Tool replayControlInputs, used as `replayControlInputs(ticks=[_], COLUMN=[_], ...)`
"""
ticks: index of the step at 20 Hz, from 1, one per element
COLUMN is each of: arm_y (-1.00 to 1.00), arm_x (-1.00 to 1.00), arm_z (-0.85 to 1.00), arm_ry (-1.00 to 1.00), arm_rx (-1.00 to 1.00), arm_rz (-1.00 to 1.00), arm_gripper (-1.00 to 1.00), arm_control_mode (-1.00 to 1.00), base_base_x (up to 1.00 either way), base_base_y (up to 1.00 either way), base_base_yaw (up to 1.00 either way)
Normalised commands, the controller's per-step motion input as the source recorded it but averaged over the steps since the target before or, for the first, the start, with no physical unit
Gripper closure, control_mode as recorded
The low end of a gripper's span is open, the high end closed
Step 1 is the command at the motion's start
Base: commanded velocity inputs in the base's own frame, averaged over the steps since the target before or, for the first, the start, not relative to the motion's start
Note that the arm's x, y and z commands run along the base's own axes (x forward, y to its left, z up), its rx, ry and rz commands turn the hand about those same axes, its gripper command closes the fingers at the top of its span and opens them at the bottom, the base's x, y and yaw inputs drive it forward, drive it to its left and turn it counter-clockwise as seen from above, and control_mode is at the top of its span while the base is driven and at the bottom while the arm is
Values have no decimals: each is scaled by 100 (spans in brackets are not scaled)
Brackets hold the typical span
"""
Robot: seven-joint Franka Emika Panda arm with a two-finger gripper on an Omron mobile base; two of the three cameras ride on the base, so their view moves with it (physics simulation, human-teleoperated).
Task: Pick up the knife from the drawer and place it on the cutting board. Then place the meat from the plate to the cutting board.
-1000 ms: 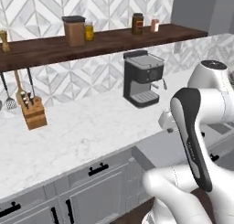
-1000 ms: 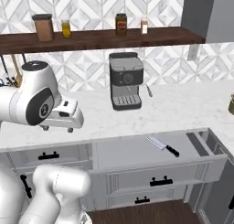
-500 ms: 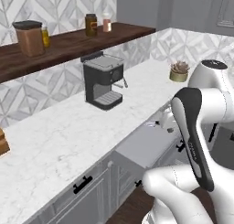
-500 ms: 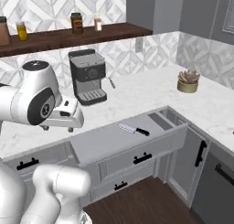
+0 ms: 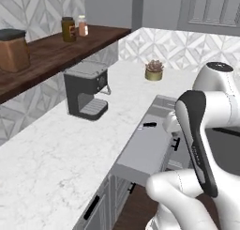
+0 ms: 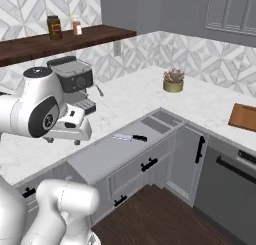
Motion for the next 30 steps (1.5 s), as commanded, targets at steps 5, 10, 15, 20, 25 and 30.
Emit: replayControlInputs(ticks=[5, 10, 15, 20, 25, 30], arm_y=[0, 0, 0, 0, -43, -62], arm_x=[0, 0, 0, 16, 46, 53], arm_z=[0, 0, 0, -6, -46, -66], arm_ry=[0, 0, 0, 3, 6, 6], arm_rx=[0, 0, 0, 0, 0, 0], arm_rz=[0, 0, 0, 0, 0, 0], arm_gripper=[-100, -100, -100, -100, -100, -100], arm_control_mode=[100, 100, 100, -100, -100, -100], base_base_x=[32, 26, 43, 25, 0, 0], base_base_y=[18, 48, 8, 0, 0, 0], base_base_yaw=[-23, -22, -11, -1, 0, 0])
